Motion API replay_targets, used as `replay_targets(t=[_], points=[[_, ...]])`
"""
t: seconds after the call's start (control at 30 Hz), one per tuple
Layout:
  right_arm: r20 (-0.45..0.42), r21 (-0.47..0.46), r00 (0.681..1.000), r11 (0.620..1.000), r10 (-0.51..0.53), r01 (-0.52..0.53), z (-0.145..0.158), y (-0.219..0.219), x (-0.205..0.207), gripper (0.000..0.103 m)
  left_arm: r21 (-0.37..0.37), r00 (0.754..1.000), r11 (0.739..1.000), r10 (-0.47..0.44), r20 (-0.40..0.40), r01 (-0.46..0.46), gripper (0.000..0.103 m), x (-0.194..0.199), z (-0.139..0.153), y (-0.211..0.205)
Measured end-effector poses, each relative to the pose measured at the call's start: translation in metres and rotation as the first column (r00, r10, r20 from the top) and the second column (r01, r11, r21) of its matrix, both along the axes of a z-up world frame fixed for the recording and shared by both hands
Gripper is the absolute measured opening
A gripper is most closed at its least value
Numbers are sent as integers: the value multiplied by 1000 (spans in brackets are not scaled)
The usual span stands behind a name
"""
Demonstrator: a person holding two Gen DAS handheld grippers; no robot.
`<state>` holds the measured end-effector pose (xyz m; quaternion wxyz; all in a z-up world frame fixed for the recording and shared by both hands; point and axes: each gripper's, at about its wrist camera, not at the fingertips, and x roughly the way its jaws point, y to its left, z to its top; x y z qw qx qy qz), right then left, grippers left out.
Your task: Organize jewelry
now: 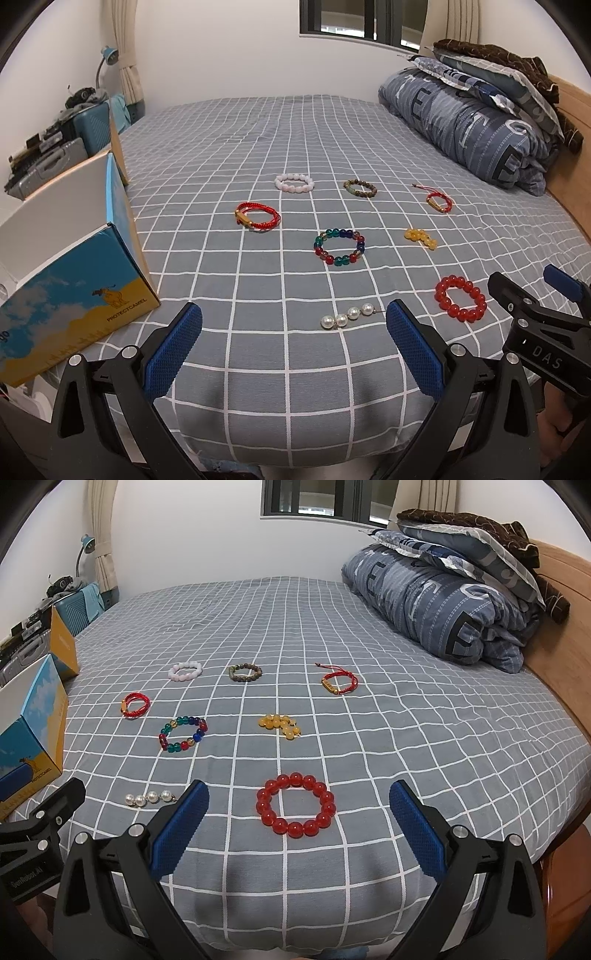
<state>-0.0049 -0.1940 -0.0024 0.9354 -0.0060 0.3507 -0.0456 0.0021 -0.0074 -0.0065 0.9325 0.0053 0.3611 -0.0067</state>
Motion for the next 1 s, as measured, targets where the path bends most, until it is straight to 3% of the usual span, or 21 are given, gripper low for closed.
replay_targets(t=[1.0], points=[[3, -3, 1000, 1000, 4, -4, 0, 2, -1, 94, 1, 1000, 1000, -6, 2, 6, 97, -1, 0, -4]])
